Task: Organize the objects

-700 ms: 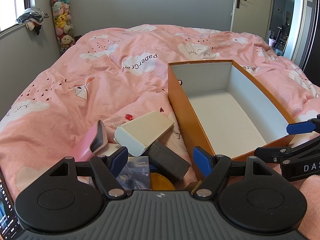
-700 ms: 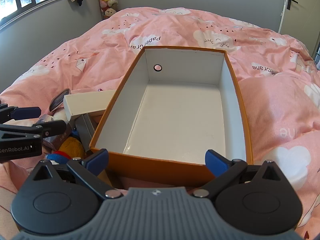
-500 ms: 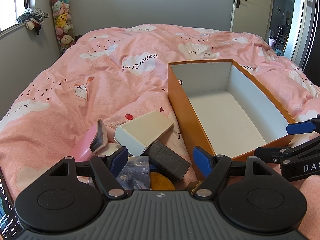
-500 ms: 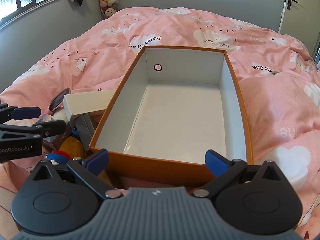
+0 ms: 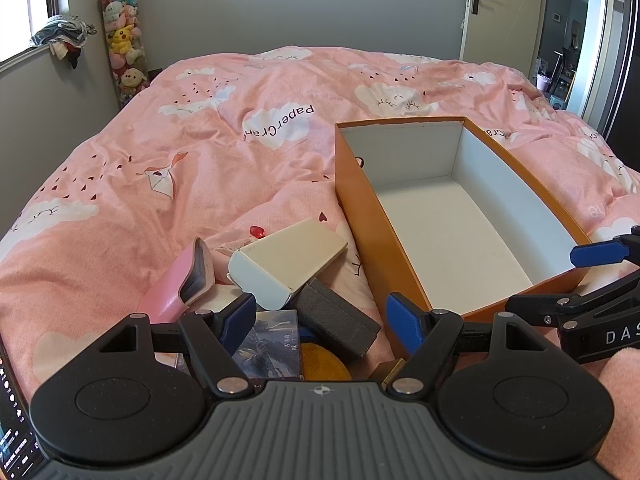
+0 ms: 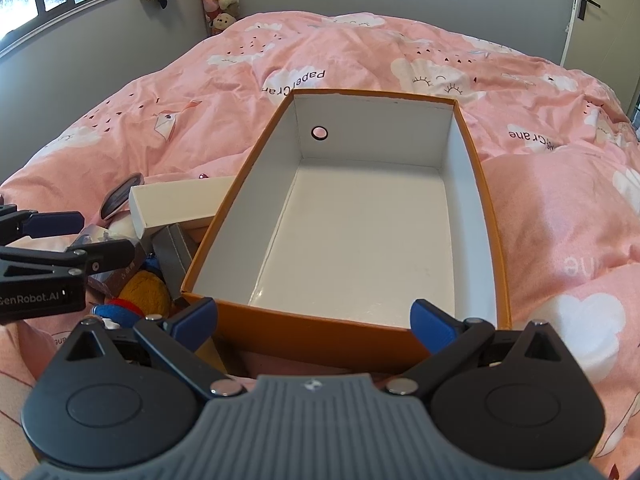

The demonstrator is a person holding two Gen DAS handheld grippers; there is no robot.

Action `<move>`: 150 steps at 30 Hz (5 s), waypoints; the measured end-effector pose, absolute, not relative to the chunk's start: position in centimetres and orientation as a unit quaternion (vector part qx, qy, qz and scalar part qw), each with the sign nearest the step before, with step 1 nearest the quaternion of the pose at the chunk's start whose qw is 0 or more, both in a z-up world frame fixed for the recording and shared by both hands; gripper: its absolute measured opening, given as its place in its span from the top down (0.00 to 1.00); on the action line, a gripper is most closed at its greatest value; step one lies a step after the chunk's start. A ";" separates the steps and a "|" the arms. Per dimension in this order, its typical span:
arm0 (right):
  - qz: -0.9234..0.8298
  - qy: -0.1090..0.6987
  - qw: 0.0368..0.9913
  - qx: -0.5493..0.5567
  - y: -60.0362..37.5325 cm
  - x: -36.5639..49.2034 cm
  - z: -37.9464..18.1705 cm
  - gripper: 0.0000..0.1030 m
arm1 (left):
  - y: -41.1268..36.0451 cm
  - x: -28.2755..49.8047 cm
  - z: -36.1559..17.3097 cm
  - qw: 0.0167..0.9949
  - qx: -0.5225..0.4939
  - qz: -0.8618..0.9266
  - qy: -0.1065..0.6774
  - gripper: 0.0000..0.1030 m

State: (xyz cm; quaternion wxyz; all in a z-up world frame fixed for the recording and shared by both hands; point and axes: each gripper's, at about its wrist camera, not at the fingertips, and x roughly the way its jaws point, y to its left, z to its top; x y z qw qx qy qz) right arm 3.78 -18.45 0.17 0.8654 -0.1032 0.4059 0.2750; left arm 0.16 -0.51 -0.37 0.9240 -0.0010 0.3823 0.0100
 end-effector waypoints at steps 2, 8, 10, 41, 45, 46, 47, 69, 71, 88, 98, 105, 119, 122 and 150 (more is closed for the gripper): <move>0.281 0.404 0.864 -0.108 -18.3 4.0 0.4 0.01 | -0.5 0.1 -0.4 0.925 0.000 0.005 0.381 0.16; 0.309 0.392 0.856 -0.136 -16.9 4.6 1.2 0.07 | -0.3 0.3 -0.3 0.924 0.012 -0.015 0.382 0.17; 0.321 0.387 0.852 -0.150 -16.2 4.9 1.5 0.14 | -0.2 0.8 -0.2 0.923 0.019 -0.020 0.383 0.19; 0.555 0.321 0.635 -0.432 -0.5 11.7 -0.9 0.58 | 6.1 11.9 -1.0 0.860 0.111 -0.135 0.479 0.26; 0.567 0.318 0.598 -0.469 0.4 12.4 -2.0 0.66 | 5.4 13.3 -2.1 0.841 0.132 -0.163 0.498 0.24; 0.569 0.316 0.592 -0.476 0.5 12.5 -2.1 0.66 | 5.1 13.7 -2.4 0.837 0.139 -0.167 0.502 0.24; 0.569 0.313 0.589 -0.481 0.6 12.7 -2.2 0.66 | 4.8 14.0 -2.7 0.833 0.147 -0.170 0.506 0.24; 0.591 0.301 0.583 -0.469 -0.4 15.7 -2.2 0.72 | 0.9 17.3 -8.6 0.782 0.227 -0.165 0.556 0.27; 0.590 0.304 0.581 -0.471 -0.2 15.7 -2.4 0.72 | 1.0 17.5 -8.6 0.782 0.222 -0.167 0.558 0.31; 0.517 0.381 0.710 -0.290 -4.1 13.1 2.0 0.72 | 5.1 14.6 -2.6 0.865 0.098 -0.095 0.484 0.32; 0.482 0.415 0.754 -0.165 -9.9 5.2 1.9 0.83 | 2.2 5.4 1.1 0.898 0.062 -0.035 0.434 0.32; 0.457 0.483 0.732 -0.146 -11.9 1.7 -0.7 0.81 | 0.8 1.1 0.3 0.888 0.065 -0.041 0.453 0.32; 0.376 0.518 0.752 -0.158 -10.9 2.1 -4.3 0.40 | 0.4 -1.9 -1.8 0.888 0.091 -0.007 0.451 0.32; 0.364 0.528 0.749 -0.168 -10.1 2.3 -5.5 0.40 | 0.8 -1.9 -2.0 0.889 0.083 -0.008 0.451 0.32; 0.402 0.544 0.717 -0.167 -10.3 4.2 -4.5 0.49 | 1.1 -2.2 -1.0 0.896 0.075 -0.016 0.437 0.32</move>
